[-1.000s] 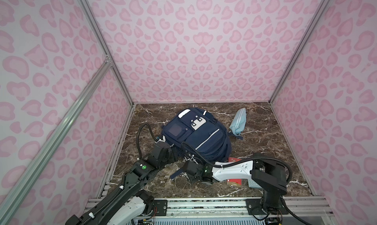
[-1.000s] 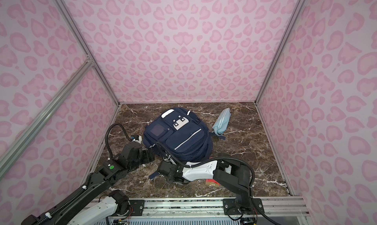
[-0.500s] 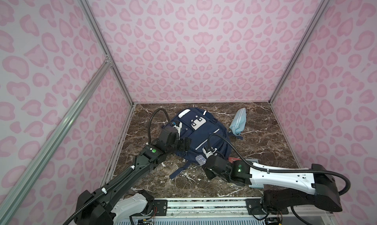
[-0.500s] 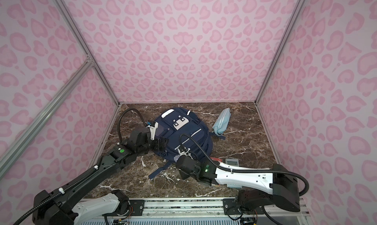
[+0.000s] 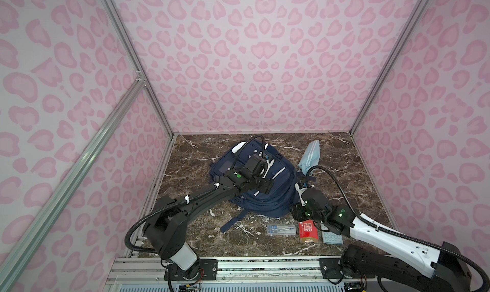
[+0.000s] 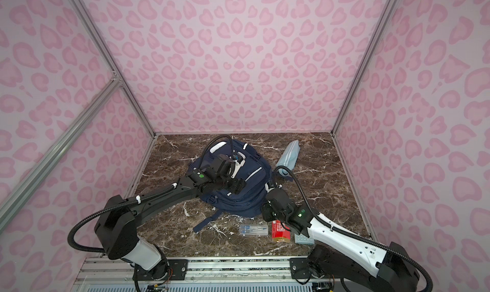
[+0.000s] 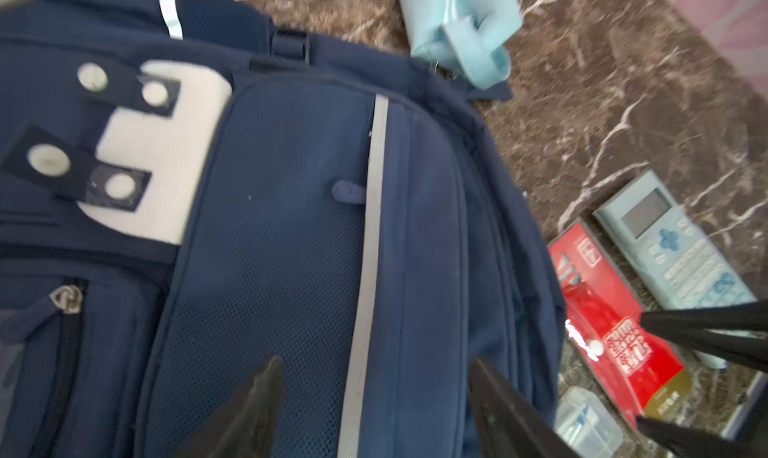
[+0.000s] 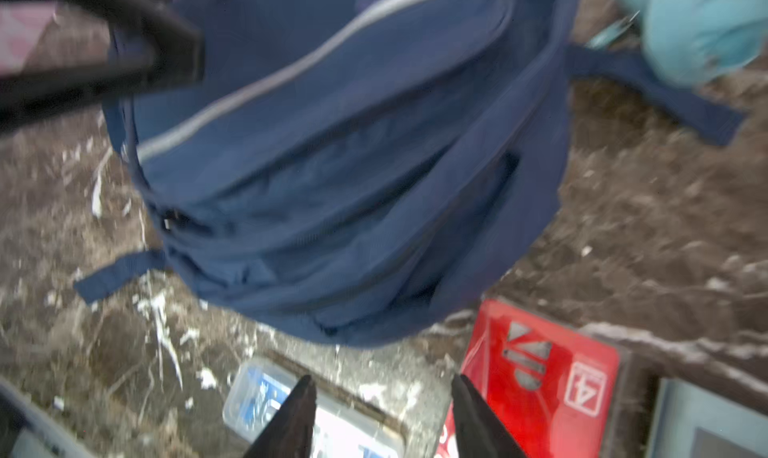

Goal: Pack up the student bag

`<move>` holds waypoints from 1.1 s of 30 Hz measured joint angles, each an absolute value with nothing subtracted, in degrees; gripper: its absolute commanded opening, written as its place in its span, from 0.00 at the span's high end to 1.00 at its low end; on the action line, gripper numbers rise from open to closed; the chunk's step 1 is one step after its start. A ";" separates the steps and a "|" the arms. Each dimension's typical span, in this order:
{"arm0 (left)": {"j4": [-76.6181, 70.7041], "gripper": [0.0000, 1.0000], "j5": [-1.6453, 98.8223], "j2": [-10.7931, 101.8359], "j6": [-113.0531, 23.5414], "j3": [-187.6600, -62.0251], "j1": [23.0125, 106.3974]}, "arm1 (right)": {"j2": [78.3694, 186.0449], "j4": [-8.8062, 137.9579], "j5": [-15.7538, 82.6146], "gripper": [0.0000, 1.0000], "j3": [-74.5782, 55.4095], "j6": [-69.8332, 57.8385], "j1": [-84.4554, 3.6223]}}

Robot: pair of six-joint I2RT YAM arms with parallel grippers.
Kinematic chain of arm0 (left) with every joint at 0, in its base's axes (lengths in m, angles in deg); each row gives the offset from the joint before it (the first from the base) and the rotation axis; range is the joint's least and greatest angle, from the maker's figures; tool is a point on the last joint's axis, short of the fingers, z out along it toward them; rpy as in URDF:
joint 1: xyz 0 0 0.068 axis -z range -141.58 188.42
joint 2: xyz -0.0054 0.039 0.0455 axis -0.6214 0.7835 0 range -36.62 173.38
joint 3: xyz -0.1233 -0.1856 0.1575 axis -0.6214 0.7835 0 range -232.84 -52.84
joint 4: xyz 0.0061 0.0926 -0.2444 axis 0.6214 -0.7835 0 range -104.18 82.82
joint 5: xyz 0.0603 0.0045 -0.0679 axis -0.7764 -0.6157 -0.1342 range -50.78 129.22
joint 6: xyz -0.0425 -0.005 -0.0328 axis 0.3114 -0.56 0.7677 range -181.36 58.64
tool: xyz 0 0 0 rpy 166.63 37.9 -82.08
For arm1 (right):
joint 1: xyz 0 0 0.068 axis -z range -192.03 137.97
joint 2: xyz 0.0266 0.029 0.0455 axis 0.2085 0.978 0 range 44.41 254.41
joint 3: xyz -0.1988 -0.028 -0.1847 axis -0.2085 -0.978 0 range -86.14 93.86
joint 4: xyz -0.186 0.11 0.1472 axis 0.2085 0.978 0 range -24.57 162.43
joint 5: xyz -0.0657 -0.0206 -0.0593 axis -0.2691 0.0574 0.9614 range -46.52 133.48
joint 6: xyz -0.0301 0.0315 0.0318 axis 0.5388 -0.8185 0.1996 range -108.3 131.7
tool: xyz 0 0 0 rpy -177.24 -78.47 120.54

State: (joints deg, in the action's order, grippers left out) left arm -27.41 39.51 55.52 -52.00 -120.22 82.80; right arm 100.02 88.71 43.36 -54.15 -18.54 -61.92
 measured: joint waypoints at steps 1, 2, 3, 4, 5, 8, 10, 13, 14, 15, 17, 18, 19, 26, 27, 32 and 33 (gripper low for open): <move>-27.43 0.26 39.36 55.47 -51.71 -119.69 82.84 | 99.10 88.19 42.69 0.26 -55.42 -18.47 -64.24; -26.68 0.26 39.29 55.23 -51.67 -118.75 82.91 | 98.40 87.69 42.40 0.21 -56.62 -17.92 -66.64; -25.94 0.27 39.38 54.88 -51.60 -117.59 83.01 | 97.88 87.67 42.97 0.16 -57.76 -17.31 -69.13; -25.50 0.27 39.47 54.53 -51.14 -116.50 83.01 | 97.64 87.71 43.84 0.12 -58.43 -17.07 -70.45; -25.26 0.27 40.23 54.25 -50.60 -115.60 82.84 | 97.64 87.75 45.00 0.09 -59.05 -16.61 -71.25; -23.73 0.27 43.51 53.37 -48.85 -114.58 82.18 | 100.13 85.65 45.77 0.08 -60.03 -14.58 -70.07; -22.14 0.27 44.32 51.84 -47.80 -113.86 81.99 | 103.15 83.84 44.52 0.08 -60.31 -13.62 -68.48; -20.83 0.27 44.78 49.35 -47.41 -112.15 81.79 | 107.69 81.50 41.11 0.08 -59.72 -11.54 -67.80; -20.76 0.27 44.80 48.89 -47.12 -111.65 81.64 | 109.31 81.06 39.32 0.09 -59.13 -10.91 -67.93; -20.78 0.27 44.80 48.43 -46.69 -111.01 81.62 | 110.91 80.69 38.34 0.09 -58.50 -10.23 -68.19; -20.56 0.27 44.71 47.52 -46.38 -109.35 81.55 | 113.94 80.04 37.40 0.12 -57.41 -9.53 -69.09; -20.50 0.27 44.71 47.06 -46.29 -108.48 81.53 | 115.43 79.88 37.20 0.15 -56.99 -9.31 -69.70; -20.37 0.27 44.74 46.56 -45.92 -107.54 81.44 | 116.70 79.88 36.83 0.17 -56.68 -8.83 -70.36; -20.00 0.27 44.71 44.11 -45.26 -104.65 81.38 | 122.23 81.39 37.79 0.31 -52.95 -9.99 -76.02; -19.65 0.27 44.74 43.74 -45.24 -104.50 81.38 | 123.41 82.03 38.97 0.35 -51.90 -10.43 -77.03; -19.25 0.27 44.47 41.90 -44.89 -103.93 81.38 | 129.48 83.51 47.45 0.57 -47.68 -12.57 -79.91; -19.25 0.27 44.17 41.48 -44.87 -103.69 81.24 | 130.29 83.47 48.52 0.63 -47.07 -13.51 -80.37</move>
State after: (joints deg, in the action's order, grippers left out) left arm -19.25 44.17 41.48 -44.87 -103.69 81.24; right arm 130.29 83.47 48.52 -47.07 -13.51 -80.37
